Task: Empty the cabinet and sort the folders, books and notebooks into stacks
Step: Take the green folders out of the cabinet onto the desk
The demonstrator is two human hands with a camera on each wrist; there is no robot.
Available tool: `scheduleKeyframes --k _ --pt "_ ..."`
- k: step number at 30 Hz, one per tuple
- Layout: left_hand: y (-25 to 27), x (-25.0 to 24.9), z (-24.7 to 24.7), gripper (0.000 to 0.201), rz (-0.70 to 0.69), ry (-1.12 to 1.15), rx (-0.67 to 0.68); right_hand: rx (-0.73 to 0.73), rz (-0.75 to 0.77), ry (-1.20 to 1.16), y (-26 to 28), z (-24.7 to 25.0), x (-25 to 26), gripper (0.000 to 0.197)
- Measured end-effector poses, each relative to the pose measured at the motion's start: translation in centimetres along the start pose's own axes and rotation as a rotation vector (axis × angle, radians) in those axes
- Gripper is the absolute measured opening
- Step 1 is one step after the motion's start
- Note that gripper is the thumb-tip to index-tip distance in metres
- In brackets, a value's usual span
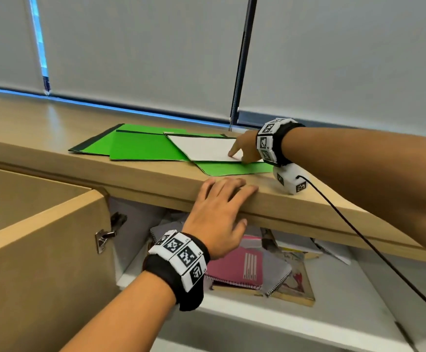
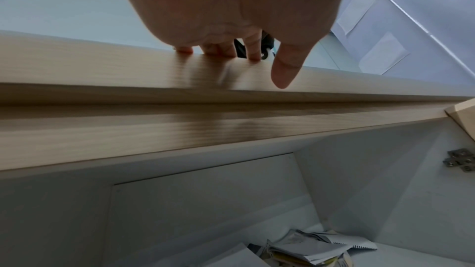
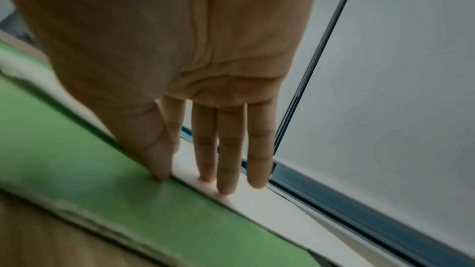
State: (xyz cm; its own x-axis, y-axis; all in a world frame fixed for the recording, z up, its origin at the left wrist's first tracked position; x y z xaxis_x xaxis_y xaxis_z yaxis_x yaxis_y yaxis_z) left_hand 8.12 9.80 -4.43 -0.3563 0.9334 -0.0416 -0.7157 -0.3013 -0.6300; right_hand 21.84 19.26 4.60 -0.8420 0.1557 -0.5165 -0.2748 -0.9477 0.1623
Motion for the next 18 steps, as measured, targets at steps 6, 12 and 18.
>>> scheduleKeyframes --k 6,12,18 --pt "0.0 -0.1 -0.3 0.069 0.006 0.001 0.039 -0.154 -0.007 -0.190 6.8 1.6 -0.7 0.045" --pt "3.8 -1.1 -2.1 0.059 0.094 0.237 -0.004 -0.409 0.214 -0.512 22.2 -1.3 1.3 0.037" --pt "10.5 -3.0 -12.3 0.030 0.228 0.365 0.409 -0.050 0.144 -0.536 21.0 -19.9 4.0 0.036"
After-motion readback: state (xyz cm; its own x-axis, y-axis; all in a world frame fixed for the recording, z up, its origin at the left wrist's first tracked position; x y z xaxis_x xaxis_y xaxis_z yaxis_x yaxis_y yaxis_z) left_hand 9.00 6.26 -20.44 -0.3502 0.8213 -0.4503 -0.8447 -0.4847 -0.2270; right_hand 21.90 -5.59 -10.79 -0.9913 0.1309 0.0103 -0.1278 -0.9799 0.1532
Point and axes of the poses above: each hand's wrist, its own y-axis away from the middle knuckle, its own z-axis out of the back of the hand, x = y × z, the point moved 7 cm from there along -y, towards the middle knuckle, and after that the axes turned 3 degrees about x, right-handed, at the moved point
